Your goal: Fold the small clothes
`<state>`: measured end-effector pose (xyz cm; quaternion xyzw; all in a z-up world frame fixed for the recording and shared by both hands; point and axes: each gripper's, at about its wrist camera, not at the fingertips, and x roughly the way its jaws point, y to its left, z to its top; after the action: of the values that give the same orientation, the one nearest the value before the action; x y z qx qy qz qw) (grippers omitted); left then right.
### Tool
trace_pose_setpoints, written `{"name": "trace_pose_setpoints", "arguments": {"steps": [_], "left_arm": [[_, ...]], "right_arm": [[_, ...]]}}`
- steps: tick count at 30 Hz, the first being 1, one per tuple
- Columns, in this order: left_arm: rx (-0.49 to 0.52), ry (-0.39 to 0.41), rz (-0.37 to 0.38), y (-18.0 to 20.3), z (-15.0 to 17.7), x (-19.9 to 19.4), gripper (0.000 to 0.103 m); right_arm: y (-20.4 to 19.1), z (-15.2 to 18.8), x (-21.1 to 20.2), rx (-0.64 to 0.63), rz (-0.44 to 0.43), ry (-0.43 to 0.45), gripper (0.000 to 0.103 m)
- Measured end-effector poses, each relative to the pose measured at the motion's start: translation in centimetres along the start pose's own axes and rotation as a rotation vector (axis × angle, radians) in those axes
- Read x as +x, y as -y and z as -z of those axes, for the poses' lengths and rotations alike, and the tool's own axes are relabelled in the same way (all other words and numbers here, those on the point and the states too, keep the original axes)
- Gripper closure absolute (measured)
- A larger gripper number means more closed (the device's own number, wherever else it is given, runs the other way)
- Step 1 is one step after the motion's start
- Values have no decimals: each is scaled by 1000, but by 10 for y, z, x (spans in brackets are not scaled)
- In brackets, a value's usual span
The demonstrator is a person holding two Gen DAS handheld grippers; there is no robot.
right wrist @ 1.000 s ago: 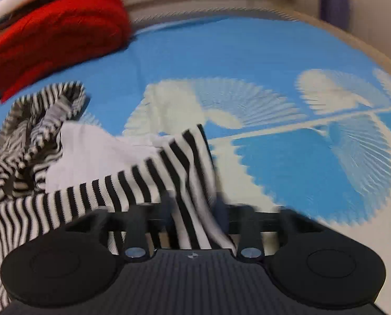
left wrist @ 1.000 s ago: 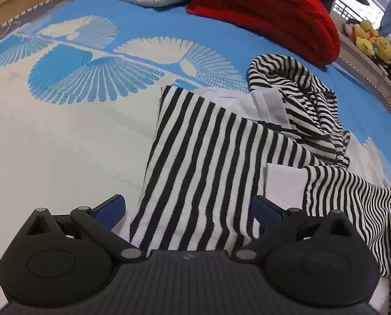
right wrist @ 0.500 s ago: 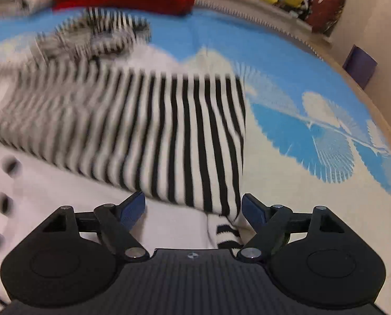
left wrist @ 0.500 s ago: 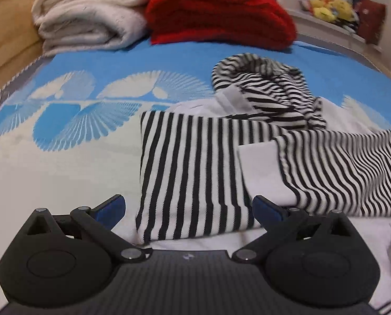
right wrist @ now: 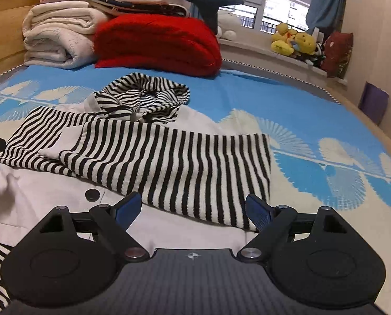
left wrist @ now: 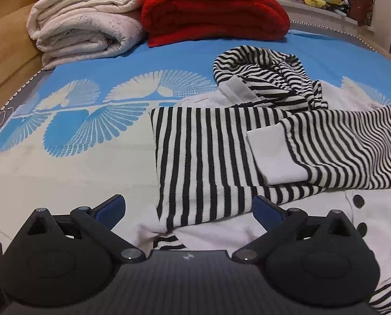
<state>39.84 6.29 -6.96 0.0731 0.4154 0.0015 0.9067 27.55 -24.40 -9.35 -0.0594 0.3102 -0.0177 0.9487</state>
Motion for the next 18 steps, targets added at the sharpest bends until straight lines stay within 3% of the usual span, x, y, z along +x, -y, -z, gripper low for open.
{"name": "trace_pose_setpoints", "arguments": {"steps": [18], "left_arm": [[3, -41, -10, 3, -1, 14, 0]], "right_arm": [[1, -1, 6, -32, -14, -23, 16]]}}
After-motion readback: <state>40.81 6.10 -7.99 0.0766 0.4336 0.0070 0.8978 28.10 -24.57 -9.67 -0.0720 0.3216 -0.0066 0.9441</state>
